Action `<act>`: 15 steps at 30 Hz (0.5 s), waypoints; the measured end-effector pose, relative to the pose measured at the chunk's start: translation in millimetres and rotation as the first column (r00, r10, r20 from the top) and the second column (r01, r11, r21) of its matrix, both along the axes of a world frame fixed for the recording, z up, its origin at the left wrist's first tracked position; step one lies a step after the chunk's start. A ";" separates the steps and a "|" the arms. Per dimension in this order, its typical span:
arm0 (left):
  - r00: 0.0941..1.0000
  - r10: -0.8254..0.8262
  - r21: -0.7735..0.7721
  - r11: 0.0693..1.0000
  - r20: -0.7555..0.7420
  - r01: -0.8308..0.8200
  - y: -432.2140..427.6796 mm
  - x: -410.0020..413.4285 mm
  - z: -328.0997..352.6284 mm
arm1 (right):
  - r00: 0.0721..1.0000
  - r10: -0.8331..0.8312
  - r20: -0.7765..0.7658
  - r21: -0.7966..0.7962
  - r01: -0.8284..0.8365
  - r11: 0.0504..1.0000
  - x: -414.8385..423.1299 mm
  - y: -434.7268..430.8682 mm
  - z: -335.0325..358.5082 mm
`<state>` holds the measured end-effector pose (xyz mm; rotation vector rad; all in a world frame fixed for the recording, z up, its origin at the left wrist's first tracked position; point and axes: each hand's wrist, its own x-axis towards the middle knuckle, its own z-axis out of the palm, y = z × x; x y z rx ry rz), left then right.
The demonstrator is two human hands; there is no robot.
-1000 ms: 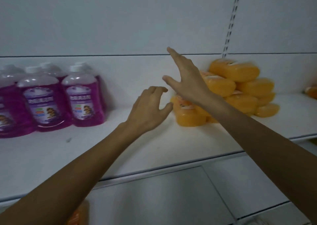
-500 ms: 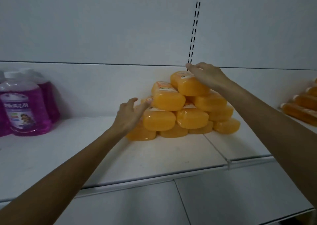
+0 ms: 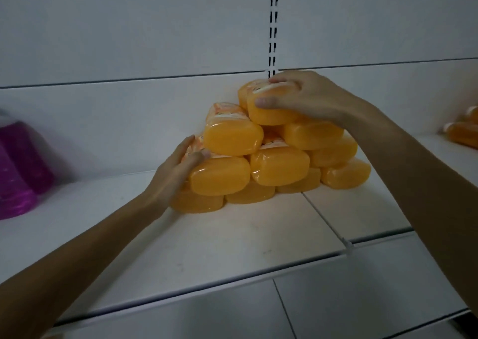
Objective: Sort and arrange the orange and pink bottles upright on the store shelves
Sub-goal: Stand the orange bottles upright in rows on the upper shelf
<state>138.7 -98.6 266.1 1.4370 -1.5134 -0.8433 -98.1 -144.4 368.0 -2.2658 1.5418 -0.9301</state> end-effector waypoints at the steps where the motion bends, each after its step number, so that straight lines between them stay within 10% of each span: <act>1: 1.000 0.002 -0.002 1.000 -0.005 -0.002 0.0 -2.6 0.2 | 1.000 0.012 0.003 -0.006 -0.012 1.000 -2.7 -1.6 -0.4; 15: 1.000 0.008 0.042 0.999 0.015 -0.008 -28.7 -114.2 9.8 | 0.987 0.091 0.132 0.100 -0.105 0.989 -102.0 -28.2 -1.5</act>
